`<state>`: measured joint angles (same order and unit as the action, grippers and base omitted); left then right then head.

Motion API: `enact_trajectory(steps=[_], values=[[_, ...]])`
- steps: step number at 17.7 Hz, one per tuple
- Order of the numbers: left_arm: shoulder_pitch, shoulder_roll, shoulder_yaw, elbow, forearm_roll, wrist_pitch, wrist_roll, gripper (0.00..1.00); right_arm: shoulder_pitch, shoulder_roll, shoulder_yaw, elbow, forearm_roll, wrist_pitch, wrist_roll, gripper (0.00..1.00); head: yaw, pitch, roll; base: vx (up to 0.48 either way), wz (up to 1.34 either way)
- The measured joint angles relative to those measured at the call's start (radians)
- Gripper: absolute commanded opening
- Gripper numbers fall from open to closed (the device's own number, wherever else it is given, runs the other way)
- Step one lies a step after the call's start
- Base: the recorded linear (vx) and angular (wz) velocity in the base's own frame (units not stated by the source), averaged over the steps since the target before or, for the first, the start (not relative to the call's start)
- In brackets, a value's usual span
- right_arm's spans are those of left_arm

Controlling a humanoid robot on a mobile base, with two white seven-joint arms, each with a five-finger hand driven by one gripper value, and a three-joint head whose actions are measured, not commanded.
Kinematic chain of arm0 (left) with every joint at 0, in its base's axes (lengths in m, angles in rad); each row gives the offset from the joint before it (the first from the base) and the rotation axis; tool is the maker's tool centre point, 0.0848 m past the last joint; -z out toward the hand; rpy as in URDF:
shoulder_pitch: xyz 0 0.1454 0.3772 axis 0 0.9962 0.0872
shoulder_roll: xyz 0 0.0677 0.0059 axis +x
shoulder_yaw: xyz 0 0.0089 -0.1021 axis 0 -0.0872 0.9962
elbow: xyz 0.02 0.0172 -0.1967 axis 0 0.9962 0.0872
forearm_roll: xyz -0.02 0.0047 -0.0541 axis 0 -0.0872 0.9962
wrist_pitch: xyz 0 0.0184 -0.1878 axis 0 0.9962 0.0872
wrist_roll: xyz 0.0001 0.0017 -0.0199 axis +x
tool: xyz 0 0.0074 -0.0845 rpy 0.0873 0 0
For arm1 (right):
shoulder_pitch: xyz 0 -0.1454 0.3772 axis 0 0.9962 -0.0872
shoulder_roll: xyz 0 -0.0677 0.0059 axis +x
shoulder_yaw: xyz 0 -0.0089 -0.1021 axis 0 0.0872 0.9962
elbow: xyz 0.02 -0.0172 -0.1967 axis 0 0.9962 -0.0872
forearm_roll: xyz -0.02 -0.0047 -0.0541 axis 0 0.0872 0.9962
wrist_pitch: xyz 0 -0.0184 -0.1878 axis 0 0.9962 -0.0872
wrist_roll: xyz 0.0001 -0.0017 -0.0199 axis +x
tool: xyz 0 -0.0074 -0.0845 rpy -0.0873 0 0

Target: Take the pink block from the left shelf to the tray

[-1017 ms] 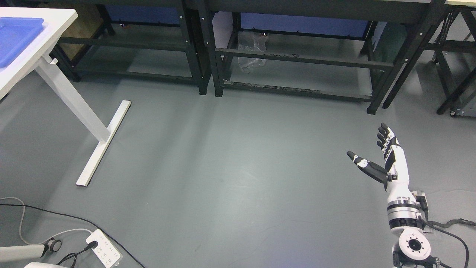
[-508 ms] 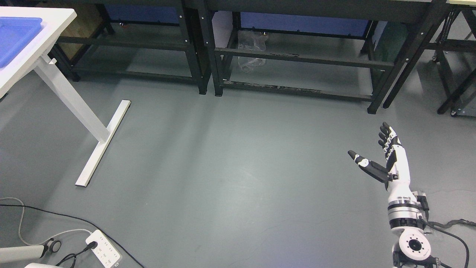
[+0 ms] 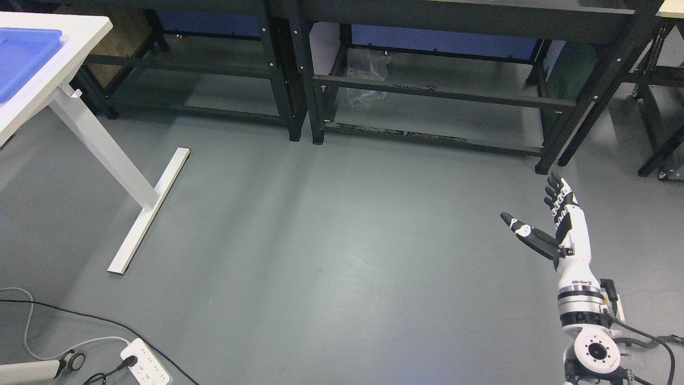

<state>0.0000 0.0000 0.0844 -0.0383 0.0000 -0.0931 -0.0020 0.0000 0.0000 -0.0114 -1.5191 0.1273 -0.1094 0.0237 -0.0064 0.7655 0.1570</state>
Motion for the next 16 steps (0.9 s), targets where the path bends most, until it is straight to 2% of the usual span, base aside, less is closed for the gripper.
enact_trajectory(steps=[7,16], values=[[0.000,0.000,0.000,0.000,0.000,0.000,0.000,1.00,0.000,0.000,-0.007,-0.024,0.010,-0.005,-0.006,1.00,0.0000,0.000,0.000,0.113,-0.06],[0.000,0.000,0.000,0.000,0.000,0.000,0.000,1.00,-0.044,0.000,0.004,-0.038,0.242,-0.009,-0.117,1.00,0.0000,0.000,0.000,0.128,-0.19]])
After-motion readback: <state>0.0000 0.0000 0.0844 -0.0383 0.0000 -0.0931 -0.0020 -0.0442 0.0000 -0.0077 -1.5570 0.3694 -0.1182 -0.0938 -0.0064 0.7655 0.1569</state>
